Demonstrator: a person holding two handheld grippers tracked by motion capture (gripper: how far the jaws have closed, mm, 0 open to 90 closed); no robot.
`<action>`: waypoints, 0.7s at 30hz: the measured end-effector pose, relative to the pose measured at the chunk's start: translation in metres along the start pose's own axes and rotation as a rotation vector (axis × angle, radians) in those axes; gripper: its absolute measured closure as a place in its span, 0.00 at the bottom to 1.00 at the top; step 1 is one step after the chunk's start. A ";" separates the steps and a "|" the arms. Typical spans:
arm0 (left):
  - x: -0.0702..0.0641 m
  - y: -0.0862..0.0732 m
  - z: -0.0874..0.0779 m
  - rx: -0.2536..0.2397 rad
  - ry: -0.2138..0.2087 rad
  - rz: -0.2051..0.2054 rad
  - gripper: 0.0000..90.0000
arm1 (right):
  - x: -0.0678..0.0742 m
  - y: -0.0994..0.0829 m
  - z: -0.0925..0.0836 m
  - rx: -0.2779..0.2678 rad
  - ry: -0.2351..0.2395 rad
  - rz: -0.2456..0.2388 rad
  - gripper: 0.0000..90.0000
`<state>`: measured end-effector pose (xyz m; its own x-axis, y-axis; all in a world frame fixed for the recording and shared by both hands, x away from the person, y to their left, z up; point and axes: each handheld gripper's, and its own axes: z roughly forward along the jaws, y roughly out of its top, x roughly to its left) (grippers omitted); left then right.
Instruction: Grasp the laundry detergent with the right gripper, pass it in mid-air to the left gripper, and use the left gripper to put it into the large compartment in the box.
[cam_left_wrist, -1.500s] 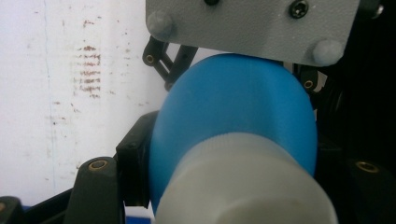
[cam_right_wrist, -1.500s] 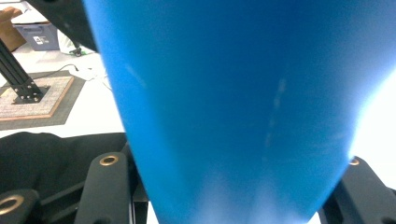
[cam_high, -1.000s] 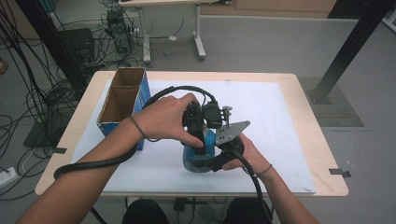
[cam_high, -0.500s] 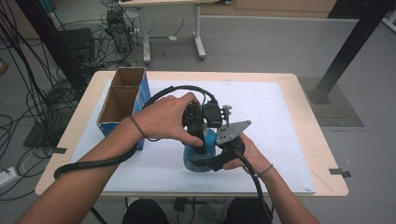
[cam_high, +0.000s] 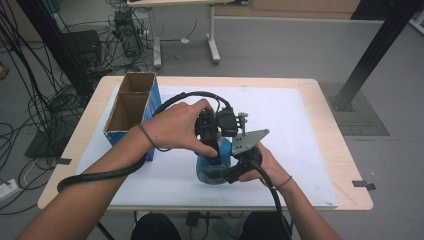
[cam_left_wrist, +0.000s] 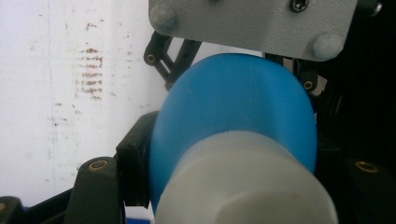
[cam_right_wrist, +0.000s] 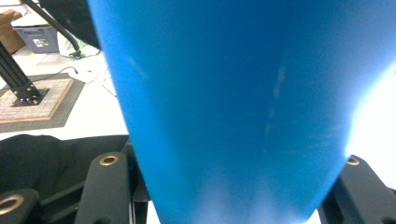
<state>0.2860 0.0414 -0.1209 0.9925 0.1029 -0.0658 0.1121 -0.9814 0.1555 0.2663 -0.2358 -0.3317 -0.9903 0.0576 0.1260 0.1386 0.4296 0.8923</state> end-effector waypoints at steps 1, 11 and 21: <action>0.000 0.000 0.000 -0.001 0.001 -0.001 0.40 | 0.000 0.000 0.000 0.000 0.000 -0.001 0.47; -0.003 0.000 -0.001 -0.003 0.008 0.000 0.40 | 0.001 0.000 -0.001 -0.001 0.001 -0.001 0.47; -0.002 0.001 -0.001 -0.001 0.004 0.003 0.40 | 0.001 0.001 -0.001 0.001 -0.002 -0.001 0.47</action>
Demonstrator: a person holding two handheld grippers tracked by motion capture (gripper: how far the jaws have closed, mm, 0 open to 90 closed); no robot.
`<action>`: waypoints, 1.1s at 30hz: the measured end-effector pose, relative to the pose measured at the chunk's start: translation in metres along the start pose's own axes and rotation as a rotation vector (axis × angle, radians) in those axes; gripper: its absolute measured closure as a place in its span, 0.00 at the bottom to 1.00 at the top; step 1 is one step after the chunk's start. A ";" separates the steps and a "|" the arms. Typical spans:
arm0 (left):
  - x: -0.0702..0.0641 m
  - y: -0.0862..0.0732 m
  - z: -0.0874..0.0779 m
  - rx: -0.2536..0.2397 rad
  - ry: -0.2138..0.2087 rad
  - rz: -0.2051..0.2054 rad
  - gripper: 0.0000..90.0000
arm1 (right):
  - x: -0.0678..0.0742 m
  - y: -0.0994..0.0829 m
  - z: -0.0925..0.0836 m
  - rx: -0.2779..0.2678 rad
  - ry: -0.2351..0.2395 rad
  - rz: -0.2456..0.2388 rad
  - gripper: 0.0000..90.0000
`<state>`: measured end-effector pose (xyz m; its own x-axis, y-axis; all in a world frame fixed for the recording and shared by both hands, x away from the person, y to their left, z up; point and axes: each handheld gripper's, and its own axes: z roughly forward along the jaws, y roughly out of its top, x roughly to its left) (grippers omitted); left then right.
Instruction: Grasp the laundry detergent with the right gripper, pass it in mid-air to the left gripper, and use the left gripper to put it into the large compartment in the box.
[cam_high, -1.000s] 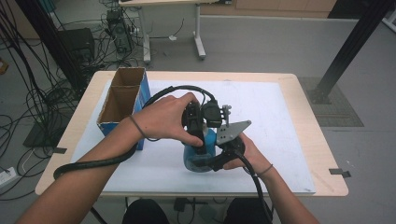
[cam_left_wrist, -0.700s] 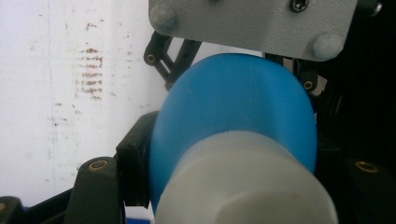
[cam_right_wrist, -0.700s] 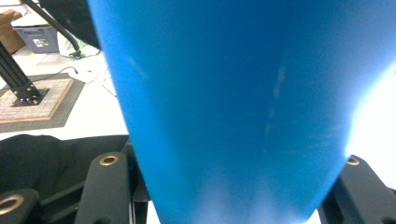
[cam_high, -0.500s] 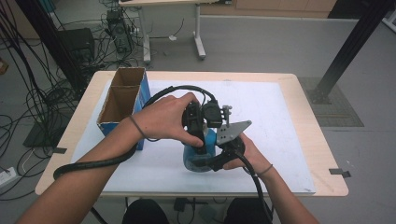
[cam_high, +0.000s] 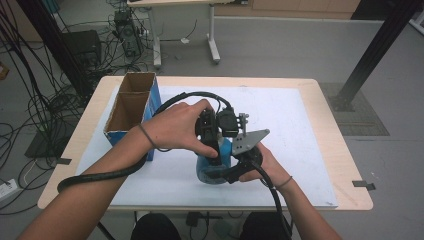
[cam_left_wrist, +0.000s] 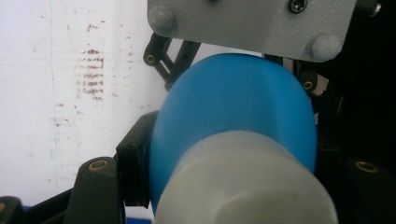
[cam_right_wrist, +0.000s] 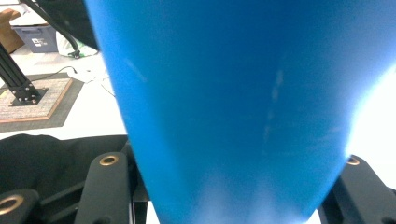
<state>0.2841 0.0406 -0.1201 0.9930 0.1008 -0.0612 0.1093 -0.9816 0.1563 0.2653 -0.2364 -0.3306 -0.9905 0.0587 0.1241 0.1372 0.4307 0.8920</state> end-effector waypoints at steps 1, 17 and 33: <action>-0.001 0.000 0.000 -0.003 0.003 0.000 0.40 | 0.000 0.000 0.000 0.001 0.001 0.001 0.47; 0.000 -0.001 0.000 -0.007 0.004 -0.001 0.40 | 0.000 0.000 0.000 0.000 -0.004 -0.003 0.47; 0.001 -0.002 0.001 -0.009 0.001 -0.001 0.40 | -0.002 0.000 0.001 0.003 0.002 0.001 0.47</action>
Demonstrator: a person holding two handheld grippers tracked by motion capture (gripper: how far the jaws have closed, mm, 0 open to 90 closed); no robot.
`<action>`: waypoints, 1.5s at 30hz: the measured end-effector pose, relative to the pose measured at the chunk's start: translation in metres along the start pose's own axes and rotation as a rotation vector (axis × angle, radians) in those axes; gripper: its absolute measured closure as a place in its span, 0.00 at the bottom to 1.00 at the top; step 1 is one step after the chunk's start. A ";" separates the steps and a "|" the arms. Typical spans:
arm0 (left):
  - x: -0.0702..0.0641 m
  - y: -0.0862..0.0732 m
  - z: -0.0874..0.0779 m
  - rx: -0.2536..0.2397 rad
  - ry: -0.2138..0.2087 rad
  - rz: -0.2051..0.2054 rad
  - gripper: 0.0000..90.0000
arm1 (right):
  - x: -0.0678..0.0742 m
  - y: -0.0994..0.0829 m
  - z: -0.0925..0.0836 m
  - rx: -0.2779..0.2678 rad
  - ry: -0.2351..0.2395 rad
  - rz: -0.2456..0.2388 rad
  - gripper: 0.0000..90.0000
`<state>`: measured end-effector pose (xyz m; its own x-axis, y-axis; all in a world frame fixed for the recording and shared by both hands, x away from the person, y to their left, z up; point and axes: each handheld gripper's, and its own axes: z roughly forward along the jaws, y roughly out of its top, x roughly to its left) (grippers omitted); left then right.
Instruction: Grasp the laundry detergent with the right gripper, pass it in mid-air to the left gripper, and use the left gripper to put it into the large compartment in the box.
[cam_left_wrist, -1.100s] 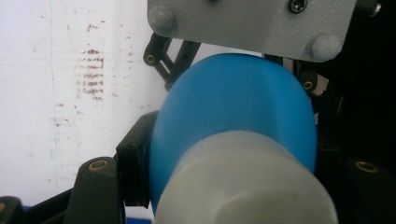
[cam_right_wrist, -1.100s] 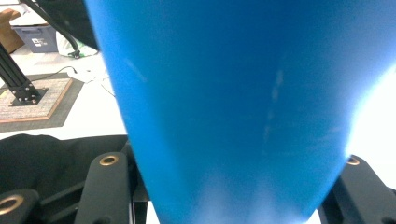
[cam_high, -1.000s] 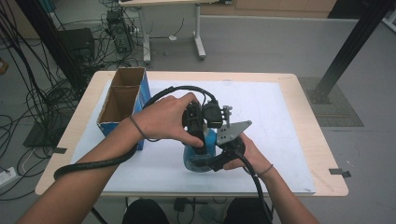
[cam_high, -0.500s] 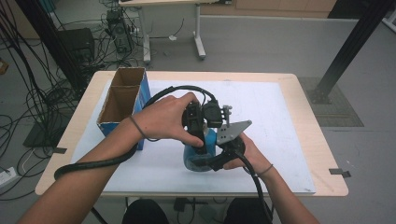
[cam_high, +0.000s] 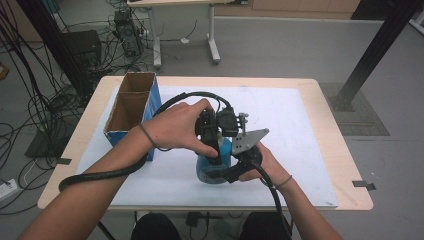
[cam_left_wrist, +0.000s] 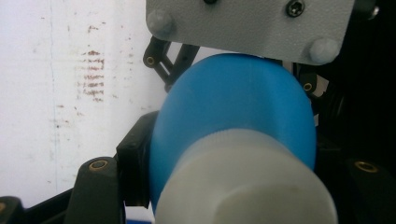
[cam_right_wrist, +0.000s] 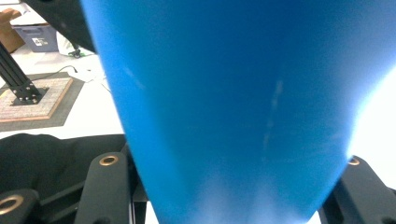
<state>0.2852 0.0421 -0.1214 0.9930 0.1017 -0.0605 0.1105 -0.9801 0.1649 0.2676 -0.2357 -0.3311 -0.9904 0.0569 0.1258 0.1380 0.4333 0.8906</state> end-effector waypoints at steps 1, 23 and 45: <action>0.000 0.000 0.000 0.001 0.000 -0.001 0.41 | 0.000 0.000 0.000 0.000 -0.001 0.002 0.47; 0.001 -0.001 -0.004 -0.002 -0.002 -0.003 0.41 | -0.002 0.000 0.000 -0.015 0.005 -0.006 0.47; -0.001 -0.003 -0.004 -0.006 0.018 -0.022 0.41 | 0.001 -0.011 0.001 -0.063 0.003 0.020 0.32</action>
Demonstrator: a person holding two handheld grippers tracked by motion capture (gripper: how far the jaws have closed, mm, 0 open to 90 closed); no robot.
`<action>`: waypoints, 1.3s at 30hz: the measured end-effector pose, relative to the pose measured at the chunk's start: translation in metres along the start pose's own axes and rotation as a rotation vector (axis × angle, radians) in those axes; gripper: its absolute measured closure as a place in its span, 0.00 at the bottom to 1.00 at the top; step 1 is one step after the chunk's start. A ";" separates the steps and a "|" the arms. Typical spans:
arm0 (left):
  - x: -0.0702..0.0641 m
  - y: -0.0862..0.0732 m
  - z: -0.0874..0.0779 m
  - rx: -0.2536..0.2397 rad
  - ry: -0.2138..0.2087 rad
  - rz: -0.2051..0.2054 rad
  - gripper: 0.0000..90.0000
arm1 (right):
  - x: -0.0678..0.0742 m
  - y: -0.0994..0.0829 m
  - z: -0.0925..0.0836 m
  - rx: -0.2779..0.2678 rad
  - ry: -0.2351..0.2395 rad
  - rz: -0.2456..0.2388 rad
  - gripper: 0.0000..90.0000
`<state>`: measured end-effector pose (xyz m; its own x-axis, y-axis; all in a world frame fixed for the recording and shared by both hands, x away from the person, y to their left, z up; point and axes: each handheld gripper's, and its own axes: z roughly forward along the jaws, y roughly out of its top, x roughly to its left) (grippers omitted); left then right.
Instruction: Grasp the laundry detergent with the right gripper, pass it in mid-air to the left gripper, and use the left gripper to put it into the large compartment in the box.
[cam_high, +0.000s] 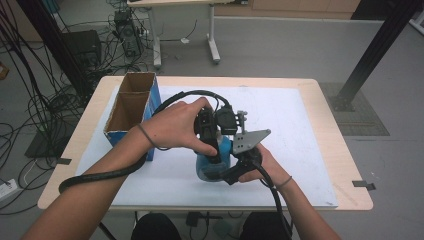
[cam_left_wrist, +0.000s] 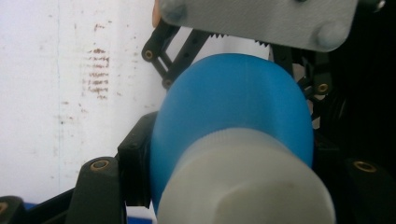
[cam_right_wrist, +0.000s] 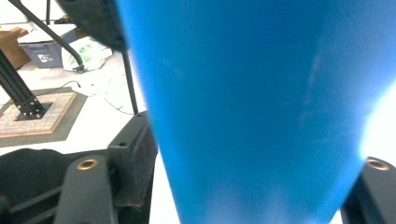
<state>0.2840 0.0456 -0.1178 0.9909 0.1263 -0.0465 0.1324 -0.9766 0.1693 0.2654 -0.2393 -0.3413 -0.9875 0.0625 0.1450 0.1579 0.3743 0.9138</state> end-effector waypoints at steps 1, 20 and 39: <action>0.000 0.000 0.000 0.002 0.000 -0.001 0.41 | 0.001 -0.001 0.000 -0.004 -0.006 0.006 0.28; 0.002 0.003 0.000 0.008 -0.001 -0.005 0.41 | 0.002 -0.015 -0.010 -0.037 -0.057 0.017 0.01; 0.002 0.003 -0.002 0.012 0.000 -0.012 0.41 | 0.014 -0.035 -0.056 -0.018 -0.131 0.056 0.01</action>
<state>0.2861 0.0432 -0.1151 0.9892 0.1381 -0.0481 0.1441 -0.9770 0.1573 0.2464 -0.3029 -0.3498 -0.9680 0.2039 0.1464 0.2117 0.3500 0.9125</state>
